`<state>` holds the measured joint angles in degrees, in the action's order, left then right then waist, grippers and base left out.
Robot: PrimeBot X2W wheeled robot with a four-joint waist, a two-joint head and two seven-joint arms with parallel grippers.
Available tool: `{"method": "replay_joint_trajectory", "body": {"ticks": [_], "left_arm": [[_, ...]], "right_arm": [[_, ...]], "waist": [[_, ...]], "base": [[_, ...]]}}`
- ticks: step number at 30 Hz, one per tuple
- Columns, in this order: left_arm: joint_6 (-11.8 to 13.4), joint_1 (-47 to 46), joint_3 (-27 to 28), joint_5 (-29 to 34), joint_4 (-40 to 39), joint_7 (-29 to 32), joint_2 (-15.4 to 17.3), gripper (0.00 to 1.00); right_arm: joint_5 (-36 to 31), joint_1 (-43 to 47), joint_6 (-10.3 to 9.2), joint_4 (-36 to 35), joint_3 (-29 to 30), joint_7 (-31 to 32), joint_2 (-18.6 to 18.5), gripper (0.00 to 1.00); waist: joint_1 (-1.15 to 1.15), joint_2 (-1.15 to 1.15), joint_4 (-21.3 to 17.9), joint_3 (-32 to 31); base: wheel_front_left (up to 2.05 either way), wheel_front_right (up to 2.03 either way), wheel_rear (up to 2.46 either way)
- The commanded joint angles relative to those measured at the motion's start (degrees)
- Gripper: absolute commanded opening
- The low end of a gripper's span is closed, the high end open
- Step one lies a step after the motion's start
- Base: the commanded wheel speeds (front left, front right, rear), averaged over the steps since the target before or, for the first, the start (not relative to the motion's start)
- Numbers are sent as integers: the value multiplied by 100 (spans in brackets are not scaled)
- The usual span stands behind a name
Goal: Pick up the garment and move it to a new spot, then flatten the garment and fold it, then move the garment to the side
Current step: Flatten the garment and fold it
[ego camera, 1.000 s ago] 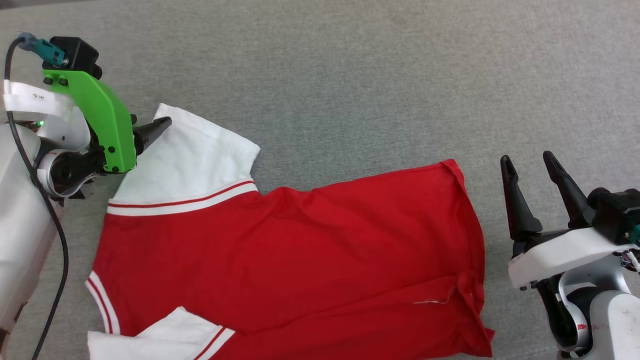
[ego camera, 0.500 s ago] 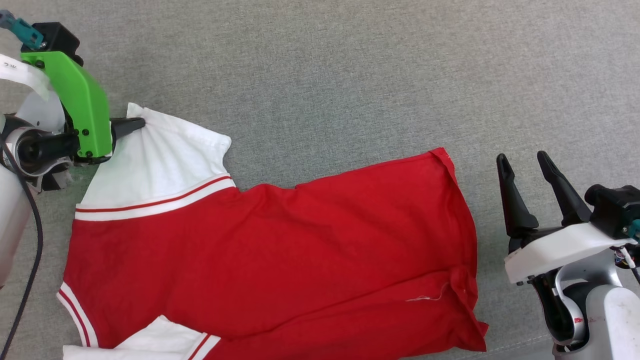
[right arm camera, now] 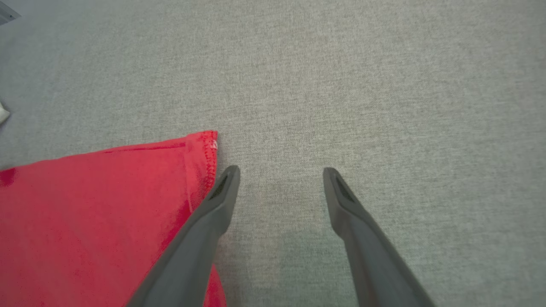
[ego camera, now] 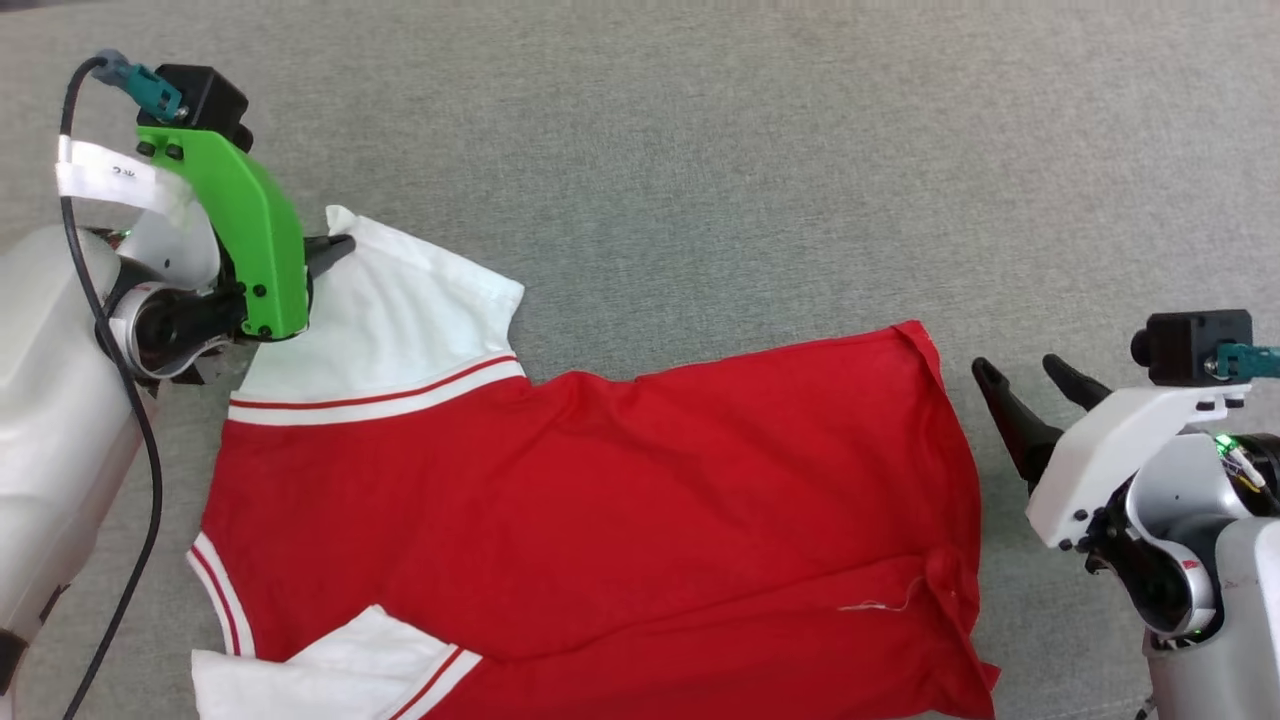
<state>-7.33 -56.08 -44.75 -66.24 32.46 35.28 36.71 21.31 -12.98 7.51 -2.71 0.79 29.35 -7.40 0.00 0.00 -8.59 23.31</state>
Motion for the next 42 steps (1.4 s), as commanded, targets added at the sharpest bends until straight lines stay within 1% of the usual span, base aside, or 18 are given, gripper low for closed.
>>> {"method": "replay_joint_trajectory", "body": {"ticks": [1, 8, 12, 16, 18, 20, 21, 24, 27, 28, 29, 32, 36, 40, 42], "left_arm": [[-15, 71, -45, 38, -99, -75, 39, 0], [-15, 134, -211, 22, -683, -469, 192, 0], [-15, 221, -277, -19, -941, -687, 233, 0], [-15, 309, -330, -80, -1116, -888, 253, 0], [-15, 352, -359, -117, -1161, -962, 265, 0], [-15, 391, -385, -156, -1189, -1032, 277, 0], [-15, 407, -389, -183, -1202, -1075, 289, 0], [-15, 443, -419, -241, -1241, -1170, 315, 0], [-15, 469, -454, -271, -1273, -1315, 344, 0], [-15, 473, -460, -273, -1281, -1369, 355, 0], [-15, 507, -484, -266, -1298, -1581, 400, 0], [-15, 621, -469, -302, -1301, -1799, 474, 0], [-12, 956, -387, -367, -1365, -2202, 593, 0], [146, 1550, -305, -449, -1633, -2655, 766, 0], [293, 1937, -265, -515, -1837, -2890, 886, 0]], "right_arm": [[120, -178, -2, 6, -50, 210, -100, 100], [324, -537, -2, 212, -411, 1412, -542, 100], [306, -790, -2, 448, -636, 1866, -772, 100], [323, -927, -2, 821, -832, 2220, -868, 100], [320, -893, -2, 1091, -943, 2588, -917, 100], [343, -831, -2, 1265, -1082, 2949, -949, 28], [402, -806, -2, 1312, -1167, 3113, -947, 0], [574, -791, -2, 1408, -1232, 3426, -931, 0], [640, -897, -2, 1423, -1093, 3469, -939, 0], [644, -943, -2, 1405, -1014, 3428, -938, 0], [670, -1116, -2, 1256, -582, 3062, -874, 0], [676, -1138, -2, 1052, -267, 2734, -807, 0], [677, -795, -2, 749, 35, 2486, -737, 0], [676, -202, -2, 381, 277, 2344, -597, 0], [645, 102, -2, 221, 385, 2241, -539, 0]], "waist": [[0, 0, 300, -259], [0, 0, 718, -325], [0, 0, 895, -261], [0, 0, 1037, -207], [0, 0, 1085, -204], [0, 0, 1132, -213], [0, 0, 1144, -217], [0, 0, 1159, -256], [0, 0, 1181, -343], [0, 0, 1189, -373], [0, 0, 1220, -517], [0, 0, 1243, -705], [0, 0, 1297, -1001], [0, 0, 1333, -1258], [0, 0, 1346, -1379]], "base": [[0, 0, 0], [0, 0, 0], [0, 0, 0], [0, 0, 0], [0, 0, 0], [0, 0, 0], [0, 0, 0], [0, 0, 0], [0, 0, 0], [0, 0, 0], [0, 0, 0], [0, 0, 0], [0, 0, 0], [0, 0, 0], [0, 0, 0]]}}
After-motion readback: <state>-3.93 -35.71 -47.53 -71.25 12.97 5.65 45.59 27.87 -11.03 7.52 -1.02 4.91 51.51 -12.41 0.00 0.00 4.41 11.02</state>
